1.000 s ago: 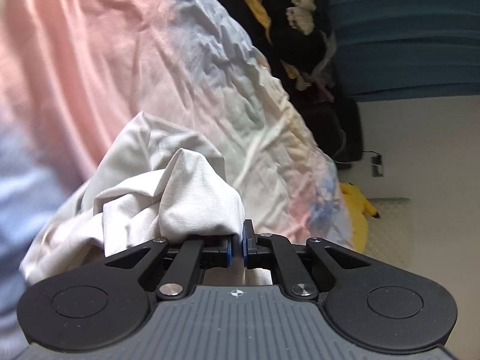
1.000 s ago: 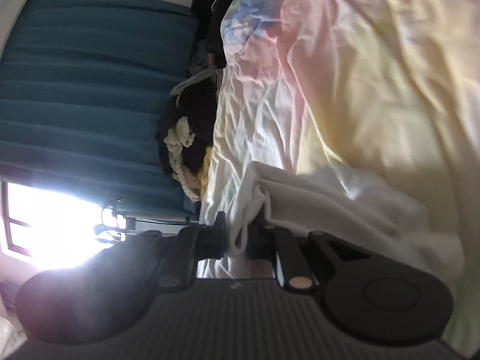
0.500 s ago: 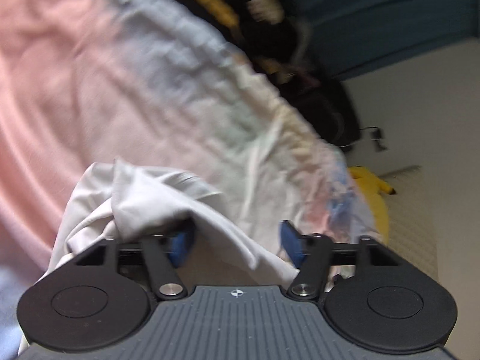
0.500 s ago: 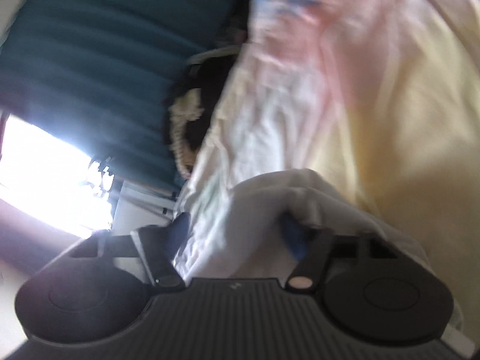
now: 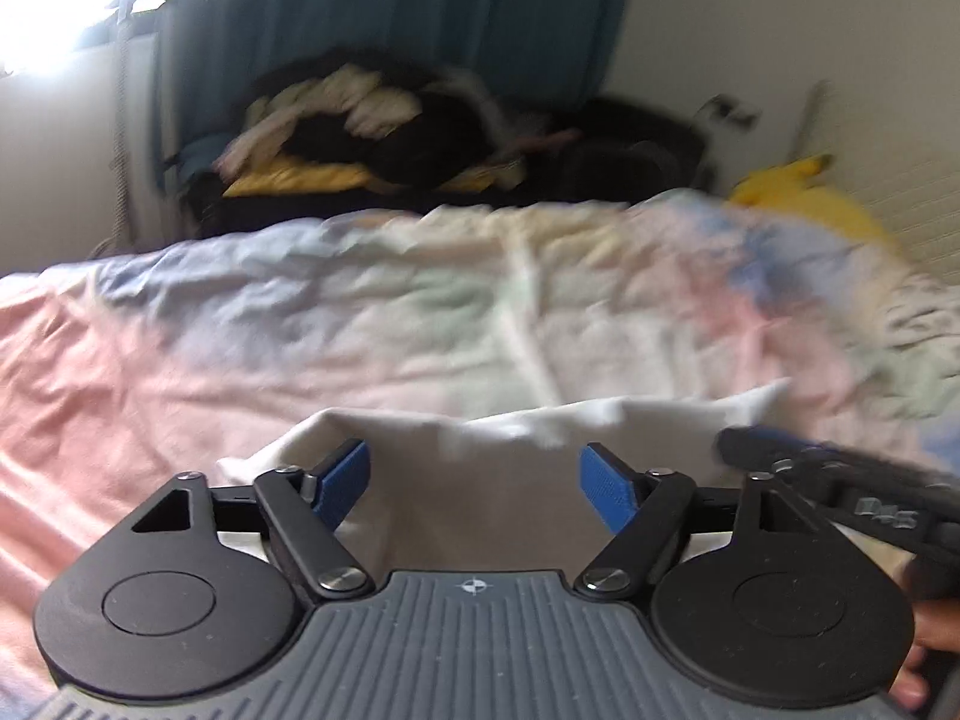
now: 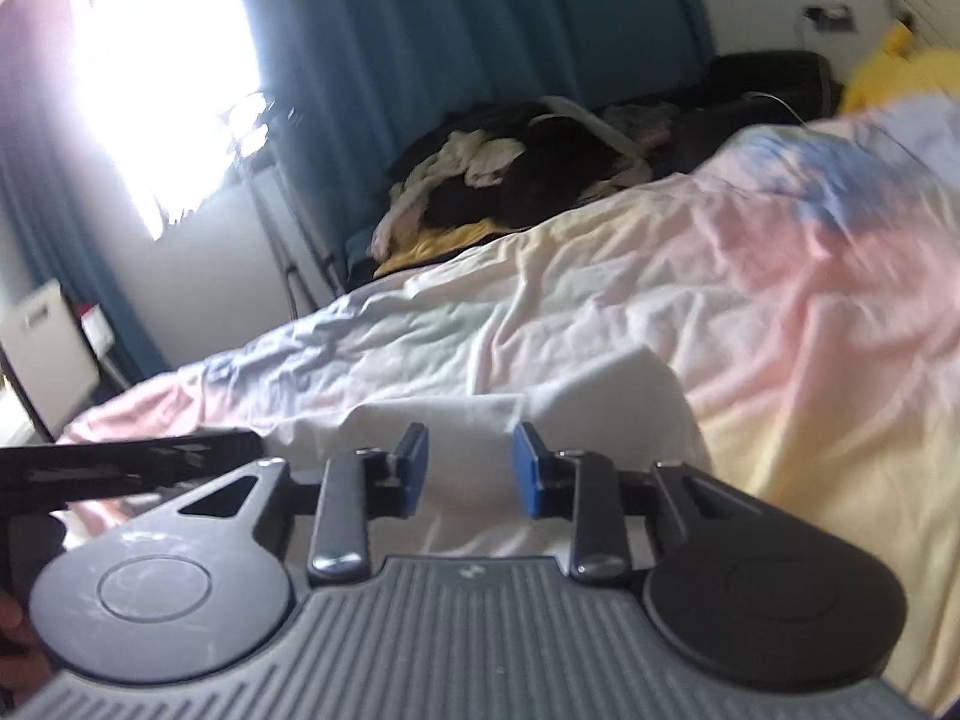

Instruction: Fold clothes

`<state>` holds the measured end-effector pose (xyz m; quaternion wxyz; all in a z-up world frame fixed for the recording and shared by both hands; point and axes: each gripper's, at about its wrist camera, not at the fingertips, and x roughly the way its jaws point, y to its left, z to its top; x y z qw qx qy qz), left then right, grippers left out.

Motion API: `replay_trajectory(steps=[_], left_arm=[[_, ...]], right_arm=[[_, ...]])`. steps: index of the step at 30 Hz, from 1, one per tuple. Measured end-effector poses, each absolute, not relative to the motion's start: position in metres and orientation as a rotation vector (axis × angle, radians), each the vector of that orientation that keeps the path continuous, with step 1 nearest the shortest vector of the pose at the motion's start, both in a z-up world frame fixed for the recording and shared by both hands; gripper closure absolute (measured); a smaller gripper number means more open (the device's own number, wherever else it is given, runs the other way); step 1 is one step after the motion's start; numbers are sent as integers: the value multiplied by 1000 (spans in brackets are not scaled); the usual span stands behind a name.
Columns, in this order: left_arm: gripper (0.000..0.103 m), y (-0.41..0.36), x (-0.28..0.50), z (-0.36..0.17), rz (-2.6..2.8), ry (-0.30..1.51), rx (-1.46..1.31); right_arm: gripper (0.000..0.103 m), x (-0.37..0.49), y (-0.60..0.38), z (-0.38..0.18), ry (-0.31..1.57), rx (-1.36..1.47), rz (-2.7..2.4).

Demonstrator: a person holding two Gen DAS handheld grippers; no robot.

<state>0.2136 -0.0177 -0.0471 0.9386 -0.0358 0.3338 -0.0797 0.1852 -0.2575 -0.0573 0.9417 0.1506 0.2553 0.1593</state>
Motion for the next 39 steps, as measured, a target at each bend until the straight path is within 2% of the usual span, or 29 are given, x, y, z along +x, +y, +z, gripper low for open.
replay_trajectory(steps=[4,7,10,17,22,39], left_arm=[[26,-1,234,-61,-112,708,-84],[26,8,245,-67,-88,729,-92],[26,11,249,-71,-66,740,-76],[23,2,243,-68,-59,725,-26],[19,-3,230,-61,-52,699,-22],[16,-15,127,-11,-107,554,-13]], right_arm=[[70,204,-251,-72,573,263,305],[75,214,-258,-88,622,255,260],[78,217,-268,-92,622,245,200],[78,219,-283,-94,607,269,151],[75,208,-282,-82,565,278,155],[74,109,-282,-16,397,265,208]])
